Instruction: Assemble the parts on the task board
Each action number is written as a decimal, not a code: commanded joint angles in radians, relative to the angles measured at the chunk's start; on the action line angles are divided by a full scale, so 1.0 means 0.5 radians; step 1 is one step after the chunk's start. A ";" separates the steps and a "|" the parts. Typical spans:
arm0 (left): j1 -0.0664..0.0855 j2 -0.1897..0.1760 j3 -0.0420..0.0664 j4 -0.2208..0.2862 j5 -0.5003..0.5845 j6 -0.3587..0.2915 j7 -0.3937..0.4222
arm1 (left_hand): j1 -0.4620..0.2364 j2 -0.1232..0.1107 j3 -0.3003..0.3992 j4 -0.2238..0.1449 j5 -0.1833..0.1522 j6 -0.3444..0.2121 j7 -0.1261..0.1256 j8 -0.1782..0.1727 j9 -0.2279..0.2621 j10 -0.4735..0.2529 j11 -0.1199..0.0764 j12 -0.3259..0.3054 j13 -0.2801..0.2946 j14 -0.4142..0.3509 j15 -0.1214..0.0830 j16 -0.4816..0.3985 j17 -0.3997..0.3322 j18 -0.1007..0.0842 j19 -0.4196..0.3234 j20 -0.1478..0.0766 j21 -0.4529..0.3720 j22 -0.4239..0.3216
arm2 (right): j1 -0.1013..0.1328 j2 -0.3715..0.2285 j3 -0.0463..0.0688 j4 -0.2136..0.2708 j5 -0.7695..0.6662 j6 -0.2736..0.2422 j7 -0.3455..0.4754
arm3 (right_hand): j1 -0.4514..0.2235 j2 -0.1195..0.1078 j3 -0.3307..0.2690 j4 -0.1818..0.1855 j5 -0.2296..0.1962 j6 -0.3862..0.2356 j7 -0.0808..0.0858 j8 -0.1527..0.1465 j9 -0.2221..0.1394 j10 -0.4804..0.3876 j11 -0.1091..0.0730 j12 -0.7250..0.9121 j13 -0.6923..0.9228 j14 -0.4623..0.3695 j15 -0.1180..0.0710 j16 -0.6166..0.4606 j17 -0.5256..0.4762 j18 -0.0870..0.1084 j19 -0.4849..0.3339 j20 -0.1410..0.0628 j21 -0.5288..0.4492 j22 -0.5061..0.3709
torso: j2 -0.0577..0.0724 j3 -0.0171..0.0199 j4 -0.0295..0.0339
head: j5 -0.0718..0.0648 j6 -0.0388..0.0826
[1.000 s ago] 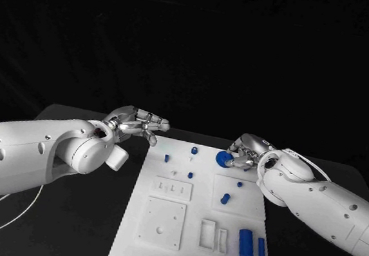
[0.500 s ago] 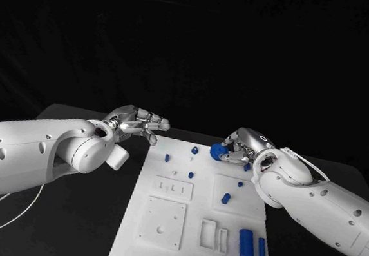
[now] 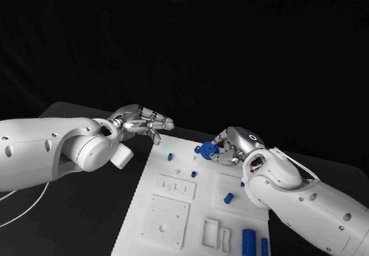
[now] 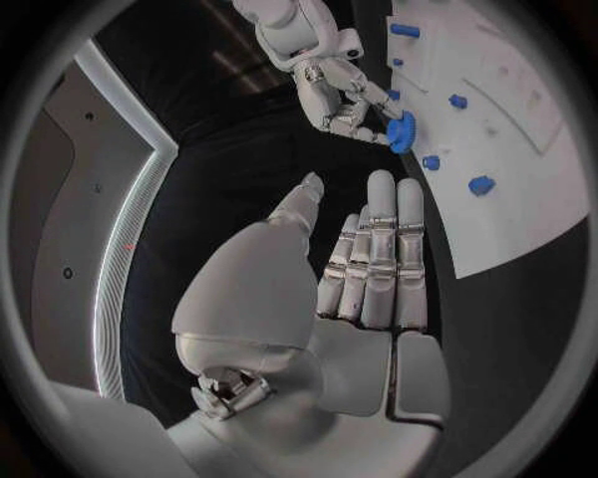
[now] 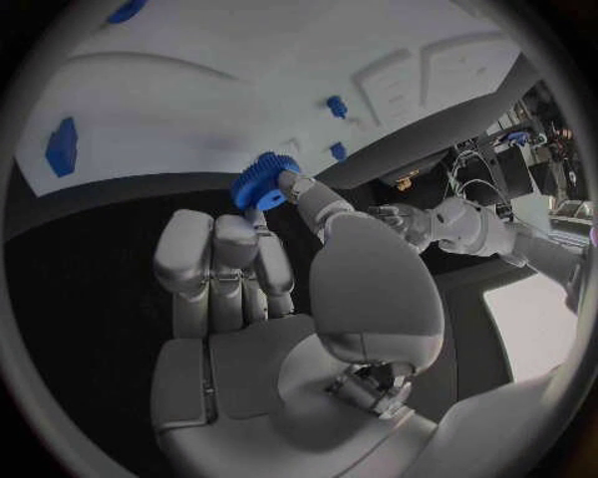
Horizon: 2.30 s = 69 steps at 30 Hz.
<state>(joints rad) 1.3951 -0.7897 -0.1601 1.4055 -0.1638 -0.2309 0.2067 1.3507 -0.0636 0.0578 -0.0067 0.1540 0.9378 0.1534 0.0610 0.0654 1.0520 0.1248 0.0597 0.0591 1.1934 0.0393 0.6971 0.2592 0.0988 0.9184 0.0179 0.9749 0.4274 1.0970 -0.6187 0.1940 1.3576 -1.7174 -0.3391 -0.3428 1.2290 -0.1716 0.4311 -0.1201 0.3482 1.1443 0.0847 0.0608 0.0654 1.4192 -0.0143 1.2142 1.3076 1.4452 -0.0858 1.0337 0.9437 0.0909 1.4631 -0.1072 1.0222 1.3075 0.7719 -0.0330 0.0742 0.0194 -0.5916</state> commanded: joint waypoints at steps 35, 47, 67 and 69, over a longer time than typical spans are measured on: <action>0.005 0.035 0.002 -0.030 -0.018 0.039 -0.003 | -0.001 0.004 -0.002 0.016 -0.025 -0.036 0.016 0.007 0.000 -0.023 0.006 0.005 0.003 -0.006 0.005 0.003 -0.004 0.038 -0.009 0.015 0.005 -0.012 | -0.004 0.225 -0.129 -0.151 -0.168 0.038 -0.074 | 0.015 0.002 -0.031 0.021 -0.029 -0.005 -0.003 0.002 0.001 0.003 0.009 -0.033 0.124 -0.011 -0.014 -0.013 -0.023 -0.035 0.139 -0.012 -0.023 0.207 | 0.001 0.0024 -0.005 | 0.036 -0.033; 0.006 0.030 0.002 -0.026 -0.018 0.038 -0.007 | 0.002 -0.001 0.000 0.024 -0.028 -0.029 0.015 0.007 0.000 -0.022 0.006 0.005 0.003 -0.006 0.005 0.003 -0.004 0.039 -0.009 0.015 0.005 -0.014 | -0.004 0.261 -0.153 -0.208 -0.159 0.031 -0.073 | 0.016 0.002 -0.046 0.039 -0.075 -0.021 0.001 0.003 0.001 -0.002 0.012 -0.042 0.116 -0.012 -0.015 -0.019 -0.026 -0.033 0.139 -0.013 -0.030 0.202 | 0.000 0.0045 -0.006 | 0.037 -0.036; 0.005 0.053 0.002 -0.055 -0.019 0.054 -0.025 | 0.004 -0.018 0.003 0.041 -0.036 -0.084 0.010 0.004 -0.002 -0.030 0.006 0.005 0.003 -0.007 0.006 0.002 -0.005 0.038 -0.010 0.016 0.006 -0.019 | -0.004 0.291 -0.156 -0.189 -0.097 -0.022 -0.070 | -0.028 -0.027 -0.193 0.279 -0.180 -0.091 0.008 0.003 0.000 -0.020 0.015 -0.074 0.086 -0.011 -0.010 -0.043 -0.035 -0.021 0.138 -0.010 -0.055 0.182 | -0.002 0.0037 -0.011 | 0.031 -0.051; 0.005 0.053 0.002 -0.056 -0.019 0.055 -0.026 | 0.006 -0.027 0.007 0.049 -0.037 -0.089 0.010 0.004 -0.003 -0.031 0.006 0.005 0.003 -0.006 0.006 0.002 -0.005 0.038 -0.011 0.016 0.005 -0.020 | -0.004 0.290 -0.156 -0.189 -0.091 -0.028 -0.072 | -0.036 -0.033 -0.228 0.299 -0.188 -0.117 0.013 0.004 0.001 -0.023 0.018 -0.081 0.081 -0.012 -0.006 -0.049 -0.039 -0.015 0.137 -0.006 -0.061 0.178 | -0.003 0.0055 -0.011 | 0.034 -0.053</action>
<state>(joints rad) 1.3951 -0.7654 -0.1599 1.3766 -0.1705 -0.2202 0.1910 1.3547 -0.0677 0.0603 0.0128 0.1424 0.9004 0.1553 0.0610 0.0653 1.0413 0.1286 0.0597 0.0591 1.1934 0.0393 0.6971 0.2582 0.0986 0.9149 0.0214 0.9749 0.4185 1.0967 -0.4756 0.1172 1.2602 -1.7726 -0.3501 -0.3793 1.2134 -0.1870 0.3206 0.0290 0.2595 1.0900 0.0921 0.0601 0.0670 1.4116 -0.0070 1.1764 1.3075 1.4415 -0.0890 1.0123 0.9252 0.0910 1.4631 -0.1071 0.9964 1.3074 0.7705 -0.0310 0.0690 0.0344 -0.6171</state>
